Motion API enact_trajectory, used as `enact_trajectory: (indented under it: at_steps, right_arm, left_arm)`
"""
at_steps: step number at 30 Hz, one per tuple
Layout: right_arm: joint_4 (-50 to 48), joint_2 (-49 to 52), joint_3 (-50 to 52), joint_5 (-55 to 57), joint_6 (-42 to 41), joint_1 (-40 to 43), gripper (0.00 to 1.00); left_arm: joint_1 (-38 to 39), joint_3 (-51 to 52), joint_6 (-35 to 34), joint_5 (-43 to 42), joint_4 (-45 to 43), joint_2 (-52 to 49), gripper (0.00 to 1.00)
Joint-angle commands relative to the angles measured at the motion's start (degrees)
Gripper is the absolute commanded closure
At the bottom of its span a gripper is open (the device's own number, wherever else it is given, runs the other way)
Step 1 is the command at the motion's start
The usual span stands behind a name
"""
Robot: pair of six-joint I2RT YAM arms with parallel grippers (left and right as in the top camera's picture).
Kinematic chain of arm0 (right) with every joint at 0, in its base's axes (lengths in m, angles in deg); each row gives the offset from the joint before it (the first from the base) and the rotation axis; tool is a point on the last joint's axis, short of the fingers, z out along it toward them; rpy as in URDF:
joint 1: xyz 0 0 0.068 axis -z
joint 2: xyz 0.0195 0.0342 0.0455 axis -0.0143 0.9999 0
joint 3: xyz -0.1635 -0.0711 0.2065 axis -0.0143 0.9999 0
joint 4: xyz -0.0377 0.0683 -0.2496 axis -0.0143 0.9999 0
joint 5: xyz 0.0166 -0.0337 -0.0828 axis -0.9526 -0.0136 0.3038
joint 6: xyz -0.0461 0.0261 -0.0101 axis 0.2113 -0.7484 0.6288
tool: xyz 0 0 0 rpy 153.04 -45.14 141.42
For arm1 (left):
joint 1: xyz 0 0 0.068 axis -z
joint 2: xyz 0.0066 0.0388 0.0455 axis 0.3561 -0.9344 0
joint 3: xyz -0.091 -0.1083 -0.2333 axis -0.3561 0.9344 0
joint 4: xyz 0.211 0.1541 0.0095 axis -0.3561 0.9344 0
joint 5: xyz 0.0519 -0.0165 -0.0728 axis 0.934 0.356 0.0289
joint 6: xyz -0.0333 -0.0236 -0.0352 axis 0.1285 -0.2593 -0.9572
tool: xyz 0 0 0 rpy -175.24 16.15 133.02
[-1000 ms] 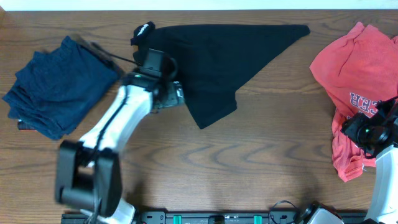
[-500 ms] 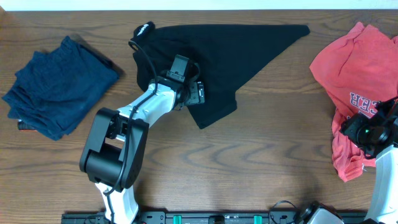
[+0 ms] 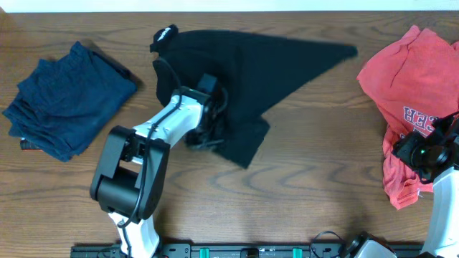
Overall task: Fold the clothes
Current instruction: 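Drag the black shirt with the left gripper and lay it flat mid-table, then grasp the black shirt's right corner with the right gripper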
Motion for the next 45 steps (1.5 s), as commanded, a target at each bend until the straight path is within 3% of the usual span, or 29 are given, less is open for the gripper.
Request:
enact_trajectory:
  at_steps: [1,4,7,8,15,31,38,43,45]
  right_arm:
    - [0.2,0.1,-0.5,-1.3,1.4,-1.4,0.60]
    - [-0.3,0.7,-0.5,-4.9,4.6,-4.4,0.65]
    - [-2.7,2.8,-0.5,-8.1,8.0,-9.3,0.91]
    - [-3.7,3.9,-0.5,-7.9,8.3,-11.3,0.95]
    - [-17.9,15.3,-0.7,-2.2,6.7,-19.3,0.99]
    - [-54.3,42.9,-0.8,10.8,9.0,-18.4,0.99]
    - [-55.6,48.4,-4.0,22.8,7.5,-10.3,0.99]
    - [-50.0,48.3,-8.8,22.0,6.9,-1.0,0.99]
    - [-44.7,48.1,-12.5,15.4,6.9,2.2,0.99]
  left_arm:
    - [-3.7,1.2,2.6,0.3,8.5,4.4,0.94]
    - [-6.3,1.2,4.7,0.3,15.7,8.9,0.94]
    - [-7.1,1.2,6.5,0.3,18.8,11.9,0.94]
    - [-7.1,1.2,7.1,0.4,19.6,12.5,0.94]
    - [-7.1,1.8,7.5,1.3,20.9,13.3,0.94]
    - [-7.1,1.8,7.4,1.6,19.4,13.3,0.94]
    - [-6.9,1.8,7.4,1.6,19.1,13.3,0.94]
    - [-6.9,1.8,7.4,1.6,19.2,13.3,0.94]
    - [-6.9,1.8,7.4,1.6,19.2,13.3,0.94]
